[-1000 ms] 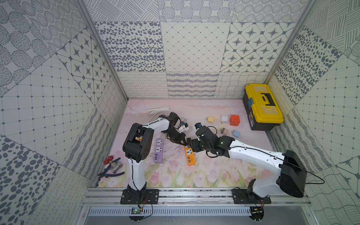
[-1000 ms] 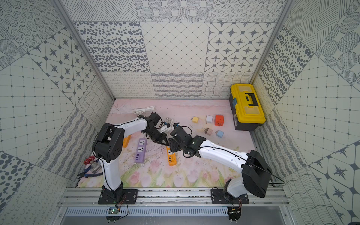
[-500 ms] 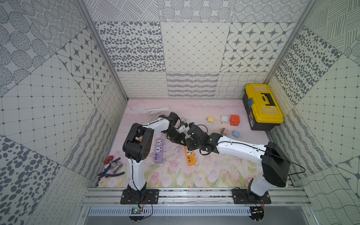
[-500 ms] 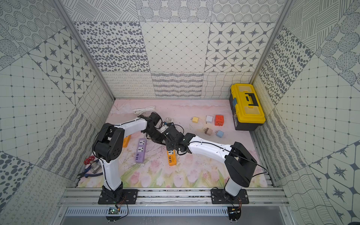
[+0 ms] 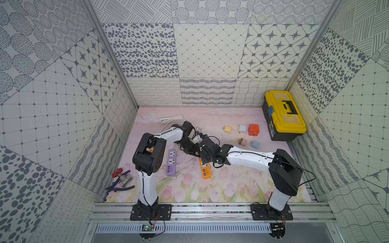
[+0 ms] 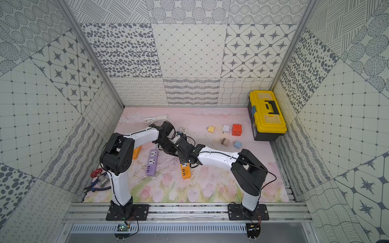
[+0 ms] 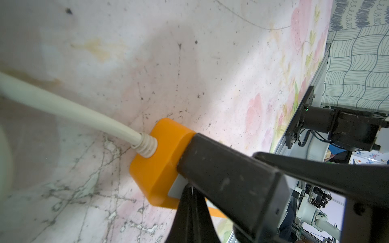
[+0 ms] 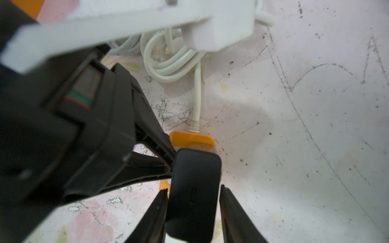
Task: Pull the plug off the socket
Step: Remove the plug from the socket.
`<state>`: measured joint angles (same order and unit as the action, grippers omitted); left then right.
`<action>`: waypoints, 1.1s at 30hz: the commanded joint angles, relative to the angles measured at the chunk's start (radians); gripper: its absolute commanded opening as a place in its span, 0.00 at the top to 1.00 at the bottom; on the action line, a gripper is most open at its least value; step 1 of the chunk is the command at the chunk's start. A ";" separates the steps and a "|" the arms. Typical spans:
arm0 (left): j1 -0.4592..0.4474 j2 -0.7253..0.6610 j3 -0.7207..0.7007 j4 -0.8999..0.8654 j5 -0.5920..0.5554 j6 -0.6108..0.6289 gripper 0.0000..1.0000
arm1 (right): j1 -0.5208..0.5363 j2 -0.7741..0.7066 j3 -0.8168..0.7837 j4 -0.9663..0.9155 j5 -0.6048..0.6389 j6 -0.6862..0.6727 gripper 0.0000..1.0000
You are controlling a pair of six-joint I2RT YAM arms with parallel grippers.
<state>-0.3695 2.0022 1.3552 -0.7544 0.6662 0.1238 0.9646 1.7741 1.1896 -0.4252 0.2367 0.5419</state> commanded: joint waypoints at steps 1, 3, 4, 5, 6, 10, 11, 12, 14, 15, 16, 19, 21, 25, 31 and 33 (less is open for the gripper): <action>0.004 0.018 0.007 -0.012 -0.063 0.009 1.00 | 0.001 0.021 0.027 0.054 0.025 0.001 0.59; 0.004 0.018 0.007 -0.013 -0.062 0.008 1.00 | 0.002 0.029 0.032 0.053 0.036 0.001 0.61; 0.003 0.016 0.006 -0.011 -0.062 0.008 1.00 | 0.002 0.034 0.033 0.055 0.041 0.001 0.62; 0.003 0.015 0.005 -0.010 -0.063 0.007 1.00 | 0.004 0.037 0.034 0.054 0.045 0.001 0.64; 0.004 0.014 0.004 -0.010 -0.063 0.005 1.00 | 0.006 0.040 0.034 0.055 0.050 0.000 0.67; 0.005 0.009 0.007 -0.010 -0.062 0.002 1.00 | 0.014 0.050 0.036 0.055 0.065 -0.006 0.77; 0.004 0.007 0.007 -0.009 -0.062 0.002 1.00 | 0.017 0.051 0.036 0.054 0.071 -0.008 0.79; 0.006 0.002 0.003 -0.005 -0.062 0.000 1.00 | 0.021 0.051 0.036 0.049 0.077 -0.011 0.80; 0.010 -0.009 -0.007 0.009 -0.058 -0.007 1.00 | 0.029 0.048 0.030 0.047 0.086 -0.020 0.83; 0.016 -0.013 -0.012 0.016 -0.054 -0.011 1.00 | 0.032 0.045 0.025 0.048 0.091 -0.022 0.83; 0.021 -0.014 -0.016 0.019 -0.050 -0.016 1.00 | 0.034 0.043 0.019 0.051 0.093 -0.022 0.84; 0.032 -0.009 -0.016 0.020 -0.039 -0.021 1.00 | 0.034 0.039 0.003 0.056 0.095 -0.018 0.84; 0.032 -0.002 -0.011 0.013 -0.040 -0.019 1.00 | 0.036 0.037 -0.002 0.059 0.097 -0.017 0.84; 0.032 0.012 -0.001 0.000 -0.042 -0.016 1.00 | 0.050 0.040 0.001 0.062 0.126 -0.034 0.84; 0.030 0.021 0.005 -0.006 -0.039 -0.011 1.00 | 0.080 0.067 0.027 0.052 0.159 -0.063 0.84; 0.030 0.023 0.006 -0.008 -0.037 -0.010 1.00 | 0.084 0.073 0.033 0.053 0.157 -0.065 0.84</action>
<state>-0.3424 2.0079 1.3548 -0.7448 0.6811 0.1047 1.0317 1.8111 1.1995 -0.4034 0.3927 0.5037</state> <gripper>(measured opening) 0.049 0.337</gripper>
